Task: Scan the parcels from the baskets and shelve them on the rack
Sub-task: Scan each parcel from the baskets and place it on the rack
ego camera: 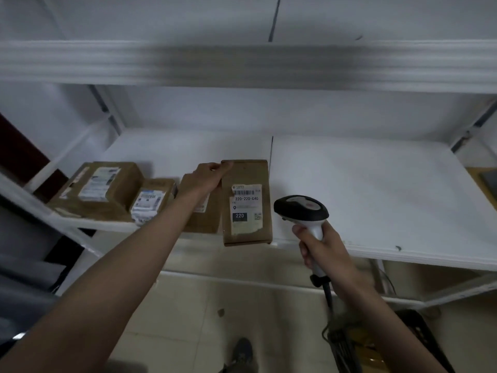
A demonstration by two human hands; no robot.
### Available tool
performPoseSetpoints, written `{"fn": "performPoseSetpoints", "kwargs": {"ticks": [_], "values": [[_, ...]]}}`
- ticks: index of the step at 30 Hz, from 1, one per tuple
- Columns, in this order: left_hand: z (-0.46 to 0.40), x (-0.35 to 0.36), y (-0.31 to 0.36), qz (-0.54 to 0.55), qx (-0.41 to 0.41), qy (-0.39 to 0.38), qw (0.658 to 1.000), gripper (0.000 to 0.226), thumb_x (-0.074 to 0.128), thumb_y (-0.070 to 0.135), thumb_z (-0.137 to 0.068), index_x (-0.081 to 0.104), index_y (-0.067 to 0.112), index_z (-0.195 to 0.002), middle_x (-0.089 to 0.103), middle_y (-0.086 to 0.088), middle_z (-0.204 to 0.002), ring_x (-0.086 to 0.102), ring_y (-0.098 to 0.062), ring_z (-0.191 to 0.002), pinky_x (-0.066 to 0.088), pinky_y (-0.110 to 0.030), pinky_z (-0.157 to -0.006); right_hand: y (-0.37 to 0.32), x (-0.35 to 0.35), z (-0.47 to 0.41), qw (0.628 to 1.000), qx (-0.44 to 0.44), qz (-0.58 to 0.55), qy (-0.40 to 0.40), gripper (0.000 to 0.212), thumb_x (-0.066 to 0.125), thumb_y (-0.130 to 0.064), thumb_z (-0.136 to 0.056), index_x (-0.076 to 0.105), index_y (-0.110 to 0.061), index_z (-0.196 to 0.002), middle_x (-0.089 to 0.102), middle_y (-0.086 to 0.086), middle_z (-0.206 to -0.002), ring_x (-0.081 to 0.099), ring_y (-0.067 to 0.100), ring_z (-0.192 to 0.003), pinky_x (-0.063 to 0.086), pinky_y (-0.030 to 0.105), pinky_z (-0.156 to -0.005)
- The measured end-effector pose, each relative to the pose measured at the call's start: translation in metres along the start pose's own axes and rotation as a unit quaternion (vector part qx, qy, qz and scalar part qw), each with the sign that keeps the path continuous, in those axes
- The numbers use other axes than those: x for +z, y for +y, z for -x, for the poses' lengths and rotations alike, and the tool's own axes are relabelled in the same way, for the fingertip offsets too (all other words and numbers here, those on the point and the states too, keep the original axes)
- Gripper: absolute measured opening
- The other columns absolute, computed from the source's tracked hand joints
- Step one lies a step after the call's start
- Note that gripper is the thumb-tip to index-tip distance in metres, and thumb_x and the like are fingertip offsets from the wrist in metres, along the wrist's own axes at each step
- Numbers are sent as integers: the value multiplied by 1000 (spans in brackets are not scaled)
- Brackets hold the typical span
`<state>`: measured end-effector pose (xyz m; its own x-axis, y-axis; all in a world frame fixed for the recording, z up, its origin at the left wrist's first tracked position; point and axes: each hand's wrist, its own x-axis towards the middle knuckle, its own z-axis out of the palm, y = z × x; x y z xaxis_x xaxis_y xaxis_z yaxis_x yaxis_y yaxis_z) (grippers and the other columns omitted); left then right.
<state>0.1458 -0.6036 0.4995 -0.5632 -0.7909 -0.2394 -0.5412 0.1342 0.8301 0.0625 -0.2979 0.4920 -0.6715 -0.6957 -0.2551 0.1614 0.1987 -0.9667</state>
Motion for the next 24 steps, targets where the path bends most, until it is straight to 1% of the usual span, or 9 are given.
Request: {"fn": "performPoseSetpoints", "kwargs": {"ticks": [4,8,12,15,17,19,21,23,24], "values": [[-55,12,-3,-10,-4,-24,1000,53,59,60,-94,70,11,-112,74,-7,-102,69,-18,-84,51,-26,-71,1,14,-20,1000,8,-8,25,18,66,-30,-98,57,-20,-111,56,2,-60,49,10,-46,42,22,-44],[-87,25,-10,-19,-21,-50,998,49,60,56,-95,69,8,-101,71,-7,-95,66,-19,-79,51,-30,-78,4,23,-36,998,18,-6,54,19,66,-30,-98,57,-18,-110,57,1,-58,48,11,-46,43,22,-45],[-102,33,-22,-33,-46,-72,996,47,60,54,-95,67,7,-95,65,-4,-89,62,-20,-81,44,-26,-65,7,30,-48,997,20,-9,72,18,66,-29,-98,58,-19,-110,57,1,-58,48,12,-47,43,24,-45],[-105,40,-34,-45,-37,-63,996,29,62,35,-98,59,15,-77,64,-5,-87,66,-25,-84,53,-31,-68,9,33,-49,996,19,0,82,18,65,-30,-98,58,-18,-109,57,2,-59,49,13,-47,43,23,-45],[-106,41,-37,-59,-32,-51,996,9,62,16,-97,65,10,-91,67,-12,-101,68,-34,-104,56,-41,-93,10,34,-49,996,20,7,85,17,65,-28,-98,58,-16,-108,57,2,-58,49,13,-47,44,23,-45],[-105,42,-37,-98,-14,-41,994,37,61,12,-97,58,1,-132,59,-19,-134,57,-34,-125,46,-40,-108,10,34,-49,996,21,15,90,17,65,-27,-99,58,-15,-108,58,2,-58,50,13,-47,44,23,-45],[-94,45,-33,-146,50,-30,988,52,62,15,-97,47,5,-146,46,-18,-146,49,-28,-130,42,-32,-104,11,34,-50,995,23,22,93,16,65,-28,-99,58,-16,-107,58,2,-58,50,13,-47,44,23,-45],[-76,55,-30,-177,142,-49,973,50,63,21,-97,50,13,-144,43,-14,-146,48,-23,-127,38,-27,-97,13,35,-49,995,27,24,93,16,65,-28,-99,57,-16,-106,58,2,-58,49,14,-46,43,24,-44],[-68,63,-31,-192,186,-85,960,49,64,24,-96,52,17,-143,41,-12,-148,45,-23,-132,38,-29,-102,14,36,-49,995,28,24,92,16,65,-28,-99,57,-16,-105,58,2,-58,49,14,-46,43,24,-44]]}}
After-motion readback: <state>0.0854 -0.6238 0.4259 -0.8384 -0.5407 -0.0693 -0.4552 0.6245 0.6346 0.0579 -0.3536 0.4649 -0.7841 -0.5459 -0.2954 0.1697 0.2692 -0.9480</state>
